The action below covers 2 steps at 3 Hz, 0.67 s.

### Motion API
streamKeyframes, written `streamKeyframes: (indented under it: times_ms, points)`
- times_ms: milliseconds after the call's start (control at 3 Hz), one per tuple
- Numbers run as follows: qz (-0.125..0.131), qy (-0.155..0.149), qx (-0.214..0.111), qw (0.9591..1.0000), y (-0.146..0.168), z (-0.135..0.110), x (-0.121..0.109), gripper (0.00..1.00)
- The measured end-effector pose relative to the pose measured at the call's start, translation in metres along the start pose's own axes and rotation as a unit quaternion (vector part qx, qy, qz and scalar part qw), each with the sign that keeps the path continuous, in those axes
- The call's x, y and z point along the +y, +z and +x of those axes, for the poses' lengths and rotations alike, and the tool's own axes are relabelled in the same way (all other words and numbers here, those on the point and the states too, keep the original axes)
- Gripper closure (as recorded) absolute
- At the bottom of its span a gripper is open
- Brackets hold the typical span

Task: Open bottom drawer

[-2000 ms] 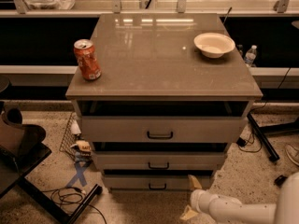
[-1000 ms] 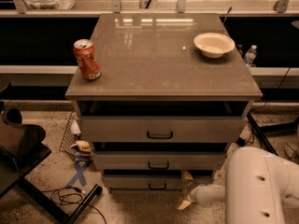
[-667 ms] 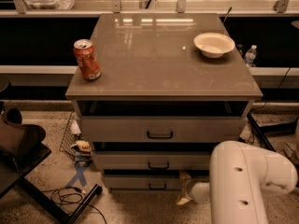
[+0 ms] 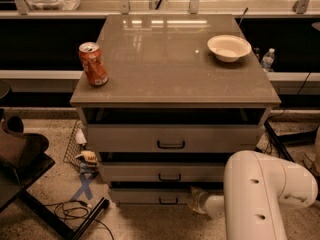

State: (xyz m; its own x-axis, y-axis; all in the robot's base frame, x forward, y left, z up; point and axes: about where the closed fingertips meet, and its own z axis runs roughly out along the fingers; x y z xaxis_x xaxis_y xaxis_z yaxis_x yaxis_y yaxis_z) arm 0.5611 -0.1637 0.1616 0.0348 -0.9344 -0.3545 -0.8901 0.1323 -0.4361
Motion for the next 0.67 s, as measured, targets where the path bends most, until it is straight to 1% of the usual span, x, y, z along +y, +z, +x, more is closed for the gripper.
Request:
streamKeyframes:
  times_ms: [333,667]
  points:
    - [-0.007,0.001,-0.004,1.0,-0.0183,0.0007,0.0116,0.84]
    - [-0.007,0.001,-0.004,1.0,-0.0225,-0.0013,0.0084,1.0]
